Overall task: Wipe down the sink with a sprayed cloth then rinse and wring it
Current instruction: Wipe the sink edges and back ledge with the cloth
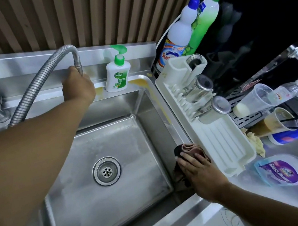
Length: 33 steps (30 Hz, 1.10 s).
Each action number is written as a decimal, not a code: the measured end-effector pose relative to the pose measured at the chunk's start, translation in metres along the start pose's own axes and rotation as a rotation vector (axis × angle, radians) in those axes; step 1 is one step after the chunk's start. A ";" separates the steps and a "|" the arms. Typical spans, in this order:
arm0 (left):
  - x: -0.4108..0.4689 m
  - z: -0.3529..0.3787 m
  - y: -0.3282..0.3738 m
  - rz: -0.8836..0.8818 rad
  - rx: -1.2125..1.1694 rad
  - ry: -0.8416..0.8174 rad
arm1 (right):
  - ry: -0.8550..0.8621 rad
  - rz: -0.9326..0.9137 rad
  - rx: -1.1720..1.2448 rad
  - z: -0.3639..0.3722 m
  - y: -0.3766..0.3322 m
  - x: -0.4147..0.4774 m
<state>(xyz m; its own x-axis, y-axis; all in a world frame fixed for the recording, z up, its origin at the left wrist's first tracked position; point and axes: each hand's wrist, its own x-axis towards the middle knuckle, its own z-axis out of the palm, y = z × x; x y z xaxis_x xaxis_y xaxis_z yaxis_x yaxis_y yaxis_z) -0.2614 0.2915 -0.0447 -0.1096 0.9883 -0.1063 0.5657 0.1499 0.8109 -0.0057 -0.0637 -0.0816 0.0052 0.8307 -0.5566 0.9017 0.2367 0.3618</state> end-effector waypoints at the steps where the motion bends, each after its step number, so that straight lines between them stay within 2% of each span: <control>1: 0.000 0.000 0.000 0.002 0.002 0.005 | 0.046 0.064 0.125 0.002 -0.002 -0.004; 3: -0.002 -0.001 0.002 0.007 -0.005 0.008 | 0.151 0.169 0.222 0.002 -0.012 -0.001; 6: -0.003 -0.002 0.003 0.013 -0.010 0.007 | 0.180 0.282 0.352 -0.002 -0.024 0.022; 11: -0.005 -0.003 0.003 0.008 -0.008 0.011 | 0.263 0.351 0.368 -0.014 -0.017 0.073; 18: -0.005 0.001 0.002 0.005 0.029 0.019 | 0.285 0.367 0.359 -0.050 -0.005 0.137; 25: -0.004 -0.001 0.004 -0.011 0.049 0.003 | 0.235 0.322 0.429 -0.087 0.015 0.178; 33: -0.010 -0.008 0.010 -0.016 0.056 -0.044 | 0.235 0.325 0.411 -0.081 0.012 0.168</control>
<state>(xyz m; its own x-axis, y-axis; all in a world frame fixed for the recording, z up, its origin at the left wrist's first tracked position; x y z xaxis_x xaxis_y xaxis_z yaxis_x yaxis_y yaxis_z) -0.2617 0.2830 -0.0310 -0.0835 0.9859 -0.1451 0.6094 0.1657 0.7754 -0.0285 0.1195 -0.1106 0.2560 0.9291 -0.2670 0.9642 -0.2256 0.1396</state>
